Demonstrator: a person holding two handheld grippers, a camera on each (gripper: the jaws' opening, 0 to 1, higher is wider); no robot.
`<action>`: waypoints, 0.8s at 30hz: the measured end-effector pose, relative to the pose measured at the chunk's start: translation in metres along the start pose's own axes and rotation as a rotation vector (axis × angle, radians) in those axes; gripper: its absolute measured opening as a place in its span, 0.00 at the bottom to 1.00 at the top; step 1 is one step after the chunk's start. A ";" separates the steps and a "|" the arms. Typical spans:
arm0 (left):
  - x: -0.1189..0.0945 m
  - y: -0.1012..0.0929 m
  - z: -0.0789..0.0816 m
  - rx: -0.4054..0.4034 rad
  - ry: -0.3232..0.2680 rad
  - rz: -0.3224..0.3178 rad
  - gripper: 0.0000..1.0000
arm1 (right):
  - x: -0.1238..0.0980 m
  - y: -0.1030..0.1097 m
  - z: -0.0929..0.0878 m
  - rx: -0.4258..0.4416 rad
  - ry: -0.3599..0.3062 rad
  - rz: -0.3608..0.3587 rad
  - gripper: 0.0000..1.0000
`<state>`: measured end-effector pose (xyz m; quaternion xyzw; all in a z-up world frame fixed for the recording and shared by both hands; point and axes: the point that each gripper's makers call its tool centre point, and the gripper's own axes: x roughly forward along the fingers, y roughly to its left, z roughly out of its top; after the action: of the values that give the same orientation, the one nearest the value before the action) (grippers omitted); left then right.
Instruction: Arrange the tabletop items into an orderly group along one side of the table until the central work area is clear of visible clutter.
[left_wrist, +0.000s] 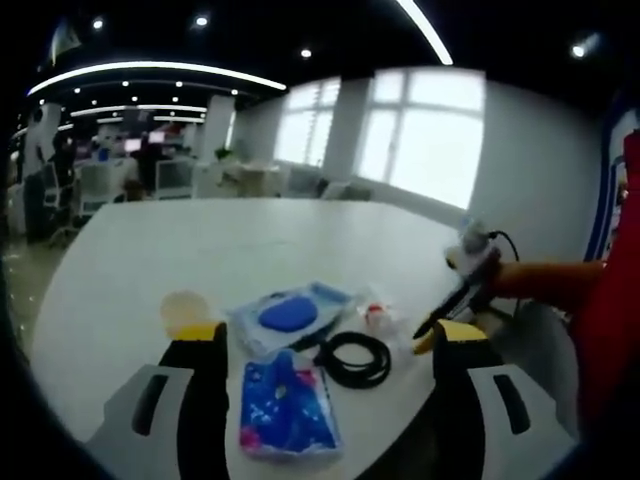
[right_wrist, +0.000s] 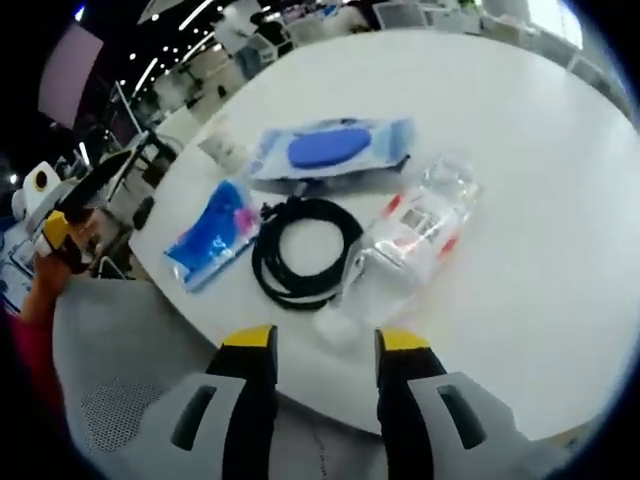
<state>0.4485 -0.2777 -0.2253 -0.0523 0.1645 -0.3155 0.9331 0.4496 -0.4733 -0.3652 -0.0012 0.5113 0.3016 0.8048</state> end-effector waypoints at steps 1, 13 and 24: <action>0.000 -0.001 0.000 0.000 -0.001 -0.001 0.81 | 0.001 0.000 0.001 0.001 0.001 -0.002 0.38; -0.002 -0.005 0.006 -0.010 -0.027 -0.024 0.79 | 0.013 -0.010 -0.001 0.094 0.042 -0.037 0.37; -0.003 -0.007 0.009 -0.014 -0.042 -0.038 0.77 | 0.025 -0.018 -0.003 0.157 0.074 -0.065 0.34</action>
<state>0.4456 -0.2811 -0.2146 -0.0685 0.1462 -0.3308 0.9298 0.4634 -0.4769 -0.3927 0.0340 0.5626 0.2339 0.7922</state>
